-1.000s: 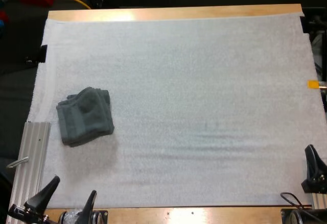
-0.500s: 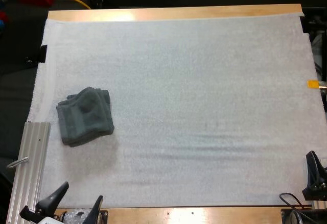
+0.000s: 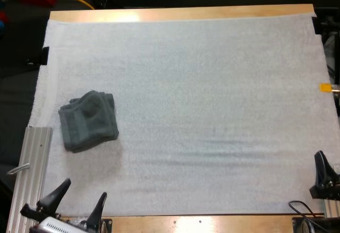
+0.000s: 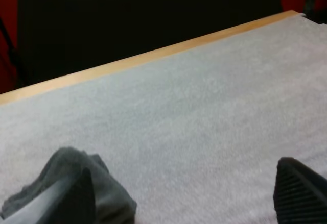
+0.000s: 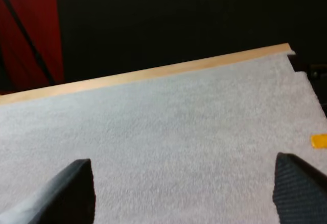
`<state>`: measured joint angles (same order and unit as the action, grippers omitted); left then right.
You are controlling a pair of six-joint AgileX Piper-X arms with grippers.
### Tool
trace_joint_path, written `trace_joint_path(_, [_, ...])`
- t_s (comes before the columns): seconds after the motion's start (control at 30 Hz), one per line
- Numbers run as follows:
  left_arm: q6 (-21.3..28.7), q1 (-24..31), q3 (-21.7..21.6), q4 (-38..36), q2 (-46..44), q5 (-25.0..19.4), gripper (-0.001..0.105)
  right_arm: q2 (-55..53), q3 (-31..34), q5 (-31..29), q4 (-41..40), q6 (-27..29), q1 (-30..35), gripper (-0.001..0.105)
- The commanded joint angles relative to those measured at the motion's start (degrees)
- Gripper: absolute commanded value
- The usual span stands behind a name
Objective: Pick towel from pile, fold and stack
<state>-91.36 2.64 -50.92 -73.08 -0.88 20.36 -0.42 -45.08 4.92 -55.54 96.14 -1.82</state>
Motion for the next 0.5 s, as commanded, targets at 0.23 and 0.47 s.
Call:
trace_joint_path(0.23, [-0.1, -0.2, 8.8, 8.0, -8.0, -0.3, 0.070, -2.6, 6.2, -0.1, 1.7, 0.5, 0.0, 0.070])
trace_joint_path(0.47, [-0.1, -0.2, 15.1, 9.1, -7.9, -0.3, 0.070, -2.6, 9.8, 0.1, 0.0, 0.5, 0.0, 0.070])
